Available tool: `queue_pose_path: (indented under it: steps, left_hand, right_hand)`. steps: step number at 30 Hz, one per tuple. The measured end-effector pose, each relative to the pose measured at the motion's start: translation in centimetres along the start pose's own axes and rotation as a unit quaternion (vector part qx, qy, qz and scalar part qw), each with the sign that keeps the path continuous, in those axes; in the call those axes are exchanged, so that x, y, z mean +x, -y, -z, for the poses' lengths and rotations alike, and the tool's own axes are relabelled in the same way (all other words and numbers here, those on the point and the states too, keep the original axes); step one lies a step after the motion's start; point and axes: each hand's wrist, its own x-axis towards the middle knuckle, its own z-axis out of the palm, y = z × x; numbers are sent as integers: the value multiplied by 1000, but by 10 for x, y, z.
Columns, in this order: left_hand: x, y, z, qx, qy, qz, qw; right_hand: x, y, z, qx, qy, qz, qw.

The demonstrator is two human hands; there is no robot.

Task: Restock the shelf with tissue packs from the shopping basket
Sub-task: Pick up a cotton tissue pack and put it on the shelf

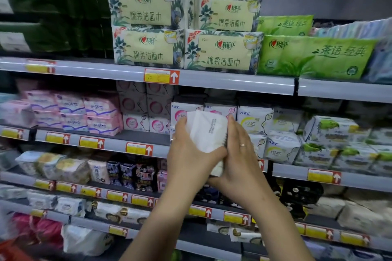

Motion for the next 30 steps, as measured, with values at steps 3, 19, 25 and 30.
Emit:
queue_pose_path:
  steps: [3,19,25,30]
  left_hand:
    - [-7,-9,1,10,36,-14,999]
    - [12,15,17,-357,229,321,847]
    - [15,9,13,-420,222,288,831]
    - [13,6,10,-438,181,252,844]
  right_hand:
    - [-5,-7,2,96,-59,-24,993]
    - [-5,-47,33,685,-214,-84,692]
    - [-14,-52,29,702,-161,-119,683]
    - [-21,-63,34,664,-162,-139,717]
